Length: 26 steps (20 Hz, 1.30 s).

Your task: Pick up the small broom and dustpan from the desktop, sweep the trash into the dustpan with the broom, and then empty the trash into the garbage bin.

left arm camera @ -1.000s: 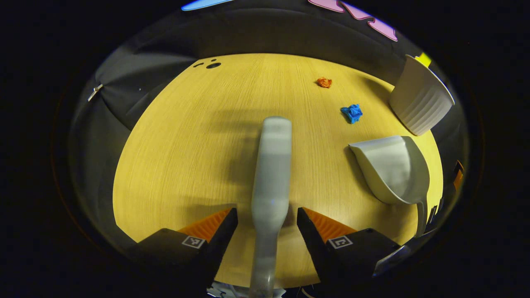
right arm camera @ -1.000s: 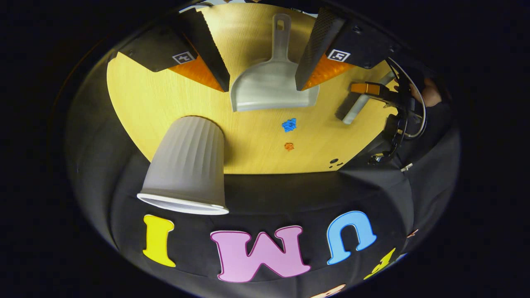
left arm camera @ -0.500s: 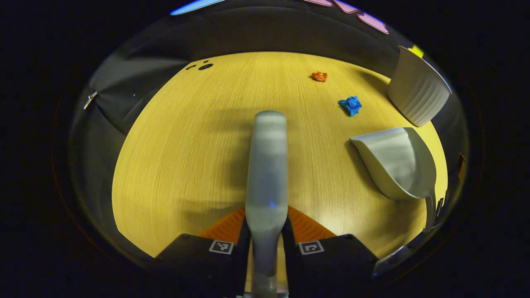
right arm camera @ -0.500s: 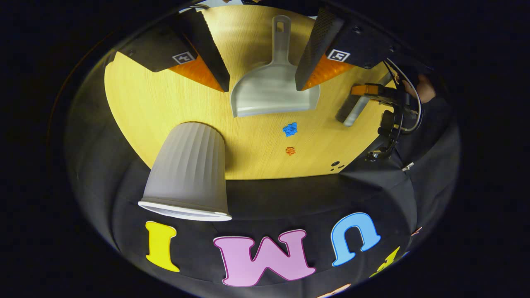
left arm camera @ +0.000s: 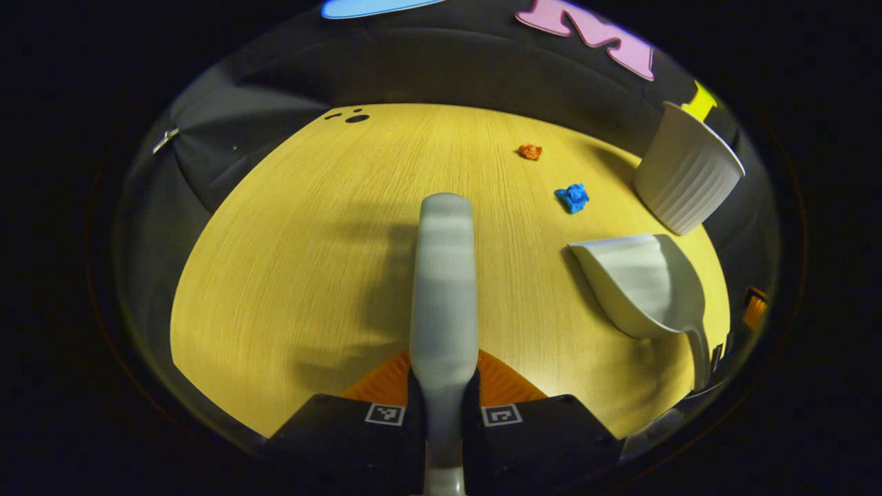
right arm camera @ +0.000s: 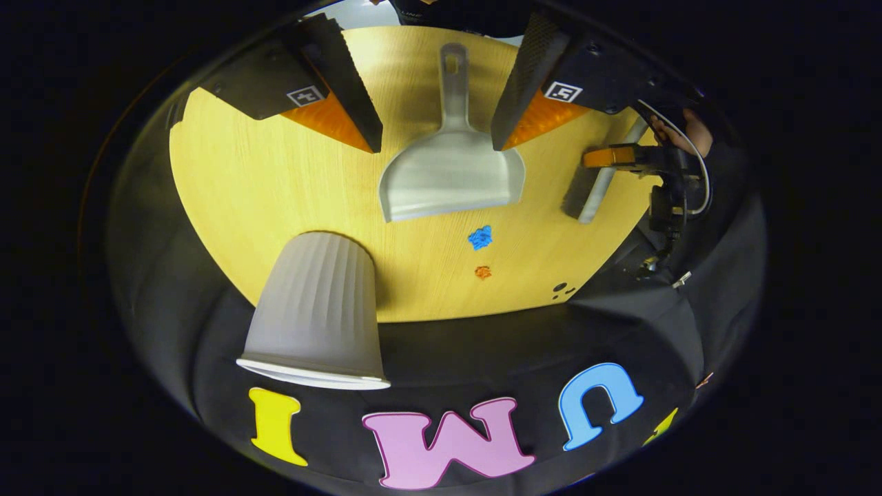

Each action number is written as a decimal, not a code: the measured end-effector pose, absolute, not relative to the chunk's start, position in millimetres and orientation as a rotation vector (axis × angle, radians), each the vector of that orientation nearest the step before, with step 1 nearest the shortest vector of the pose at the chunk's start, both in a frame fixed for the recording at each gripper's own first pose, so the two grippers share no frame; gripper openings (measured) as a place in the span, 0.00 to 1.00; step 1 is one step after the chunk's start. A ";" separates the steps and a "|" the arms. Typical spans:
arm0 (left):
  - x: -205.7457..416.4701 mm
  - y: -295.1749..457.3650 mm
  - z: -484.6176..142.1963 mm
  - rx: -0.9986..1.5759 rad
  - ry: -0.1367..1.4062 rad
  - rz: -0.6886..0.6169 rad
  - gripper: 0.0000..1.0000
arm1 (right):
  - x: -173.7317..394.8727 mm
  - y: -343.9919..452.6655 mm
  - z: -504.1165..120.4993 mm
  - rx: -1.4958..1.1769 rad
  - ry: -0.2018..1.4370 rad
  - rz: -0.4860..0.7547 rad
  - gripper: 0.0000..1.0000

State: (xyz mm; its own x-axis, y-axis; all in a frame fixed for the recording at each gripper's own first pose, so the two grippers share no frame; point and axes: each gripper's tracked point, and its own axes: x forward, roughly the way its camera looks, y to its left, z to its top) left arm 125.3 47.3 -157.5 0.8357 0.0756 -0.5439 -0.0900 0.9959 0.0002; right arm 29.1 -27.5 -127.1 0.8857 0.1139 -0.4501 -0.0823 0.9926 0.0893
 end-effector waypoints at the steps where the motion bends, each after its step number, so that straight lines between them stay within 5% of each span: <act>1: 116.9 51.4 -154.2 -0.026 0.558 0.092 0.26 | 29.3 -26.3 -131.9 0.061 0.501 0.106 0.99; 16: 3.6 89.2 -142.8 -0.044 0.517 0.145 0.26 | 46.3 -16.8 -204.7 0.117 0.748 0.045 0.98; 20: 2.0 95.3 -157.2 -0.089 0.561 0.171 0.26 | 57.6 -18.7 -232.1 0.011 0.794 0.013 0.86; 24: 5.8 93.6 -155.4 -0.113 0.592 0.180 0.26 | 68.7 -15.7 -244.8 0.004 0.809 0.015 0.85; 26: 11.7 92.3 -150.2 -0.090 0.599 0.178 0.26 | 71.3 -11.0 -251.4 0.024 0.828 0.023 0.63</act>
State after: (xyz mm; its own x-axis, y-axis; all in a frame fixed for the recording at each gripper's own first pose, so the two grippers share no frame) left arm 11.7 92.3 -150.2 0.8113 0.1399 -0.5677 -0.1921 0.9808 -0.0327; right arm 71.3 -11.0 -251.4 0.6761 0.0298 -0.7362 -0.0109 0.9995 0.0304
